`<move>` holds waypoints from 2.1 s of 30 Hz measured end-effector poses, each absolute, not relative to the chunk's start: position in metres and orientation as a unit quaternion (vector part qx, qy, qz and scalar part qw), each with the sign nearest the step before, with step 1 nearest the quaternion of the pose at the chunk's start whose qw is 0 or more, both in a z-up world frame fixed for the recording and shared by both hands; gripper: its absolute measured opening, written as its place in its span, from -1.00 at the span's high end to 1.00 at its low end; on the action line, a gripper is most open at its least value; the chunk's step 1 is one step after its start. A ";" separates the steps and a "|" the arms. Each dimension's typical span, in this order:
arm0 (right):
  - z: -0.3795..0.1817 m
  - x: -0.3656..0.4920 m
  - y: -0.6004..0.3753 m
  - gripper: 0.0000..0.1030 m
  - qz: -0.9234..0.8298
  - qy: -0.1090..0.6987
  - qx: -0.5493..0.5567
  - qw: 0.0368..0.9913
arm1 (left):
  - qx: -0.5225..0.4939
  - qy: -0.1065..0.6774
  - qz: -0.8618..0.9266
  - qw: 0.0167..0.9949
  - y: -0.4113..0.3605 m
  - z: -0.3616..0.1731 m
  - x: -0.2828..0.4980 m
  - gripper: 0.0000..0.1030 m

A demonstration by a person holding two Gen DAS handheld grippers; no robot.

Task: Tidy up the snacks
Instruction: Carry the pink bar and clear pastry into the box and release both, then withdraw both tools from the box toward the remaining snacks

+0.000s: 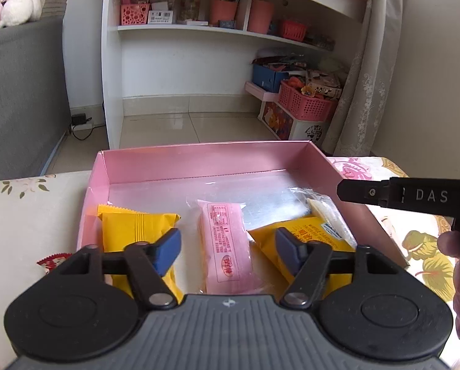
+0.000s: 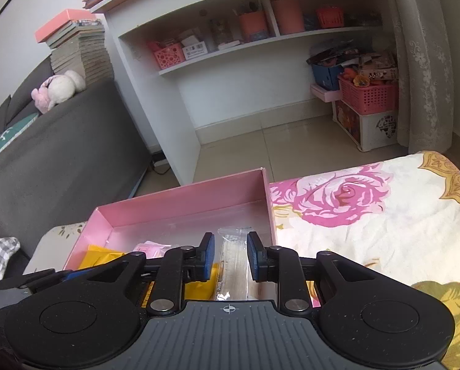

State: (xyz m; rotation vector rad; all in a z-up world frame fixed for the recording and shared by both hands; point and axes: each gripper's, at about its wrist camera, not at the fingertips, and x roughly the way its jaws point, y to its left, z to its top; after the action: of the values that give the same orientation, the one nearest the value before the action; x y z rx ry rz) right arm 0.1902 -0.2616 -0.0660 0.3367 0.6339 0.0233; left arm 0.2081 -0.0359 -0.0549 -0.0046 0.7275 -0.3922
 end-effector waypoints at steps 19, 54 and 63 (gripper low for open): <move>0.003 0.126 -0.246 -0.53 0.013 0.267 0.155 0.951 | 0.012 0.333 -0.208 0.920 -0.026 -0.006 0.153 -0.82; 0.008 -0.004 -0.231 -0.92 -0.015 0.264 0.121 0.957 | -0.026 0.368 -0.176 0.912 0.026 -0.013 0.058 -1.00; -0.010 -0.016 -0.243 -0.95 -0.026 0.275 0.101 0.956 | -0.017 0.378 -0.177 0.909 0.034 -0.025 0.050 -0.99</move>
State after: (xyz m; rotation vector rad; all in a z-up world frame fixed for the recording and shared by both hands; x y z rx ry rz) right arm -0.0164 -0.2430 -0.0099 0.2045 0.5583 -0.0538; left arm 0.0498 0.0340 -0.0254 -0.0348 0.7799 -0.3646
